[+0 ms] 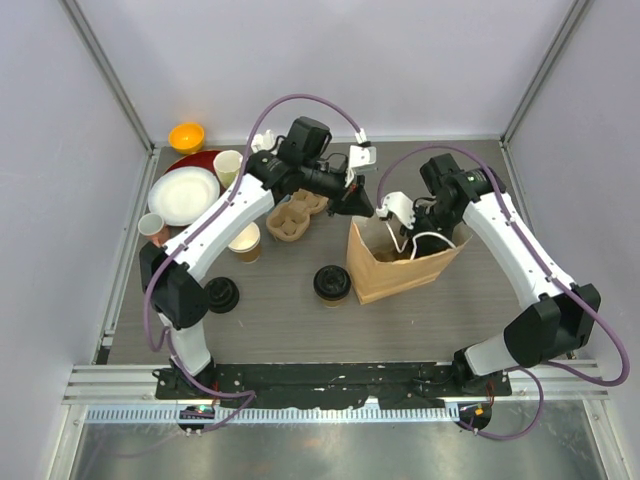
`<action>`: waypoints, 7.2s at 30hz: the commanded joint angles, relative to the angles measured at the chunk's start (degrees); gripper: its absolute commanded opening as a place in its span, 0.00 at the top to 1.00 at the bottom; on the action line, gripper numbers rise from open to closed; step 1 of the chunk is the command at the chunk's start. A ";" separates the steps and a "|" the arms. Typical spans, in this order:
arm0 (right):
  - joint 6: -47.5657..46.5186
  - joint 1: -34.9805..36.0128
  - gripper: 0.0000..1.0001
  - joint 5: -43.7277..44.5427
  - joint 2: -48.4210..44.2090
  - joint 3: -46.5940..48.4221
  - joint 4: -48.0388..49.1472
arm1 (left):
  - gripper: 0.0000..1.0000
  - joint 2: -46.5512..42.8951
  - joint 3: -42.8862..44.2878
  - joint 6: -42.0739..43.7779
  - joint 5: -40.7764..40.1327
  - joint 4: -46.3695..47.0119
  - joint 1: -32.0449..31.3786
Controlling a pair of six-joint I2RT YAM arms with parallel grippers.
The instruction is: Pack the takeout coffee
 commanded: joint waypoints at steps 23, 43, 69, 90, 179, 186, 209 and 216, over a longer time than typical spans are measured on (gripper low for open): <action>4.45 1.07 0.55 -2.02 -3.59 0.76 -0.49 | 1.00 1.31 3.64 -1.40 0.70 1.33 0.53; 15.97 1.34 0.39 -5.89 -13.52 0.94 9.79 | 1.00 1.05 4.52 -3.41 -3.61 0.01 0.53; 19.14 1.25 0.36 -4.92 -19.41 9.90 0.13 | 1.00 0.43 6.71 -9.31 -6.59 3.53 0.62; 20.54 1.34 0.16 -7.03 -21.26 16.32 -0.84 | 0.66 -1.41 7.15 -9.48 -7.65 3.35 1.41; 25.11 37.72 0.07 7.64 28.93 21.24 6.81 | 0.33 -31.30 -23.34 -30.84 -13.80 0.54 34.72; 26.43 37.81 0.07 8.44 29.01 20.54 7.60 | 0.33 -31.30 -23.52 -30.84 -13.36 0.45 34.72; 28.28 38.25 0.14 12.13 25.41 16.05 11.38 | 0.33 -31.04 -23.96 -31.98 -12.48 1.59 34.72; 29.07 38.25 0.14 12.48 25.32 16.58 11.55 | 0.33 -31.04 -23.87 -32.07 -12.48 1.77 34.72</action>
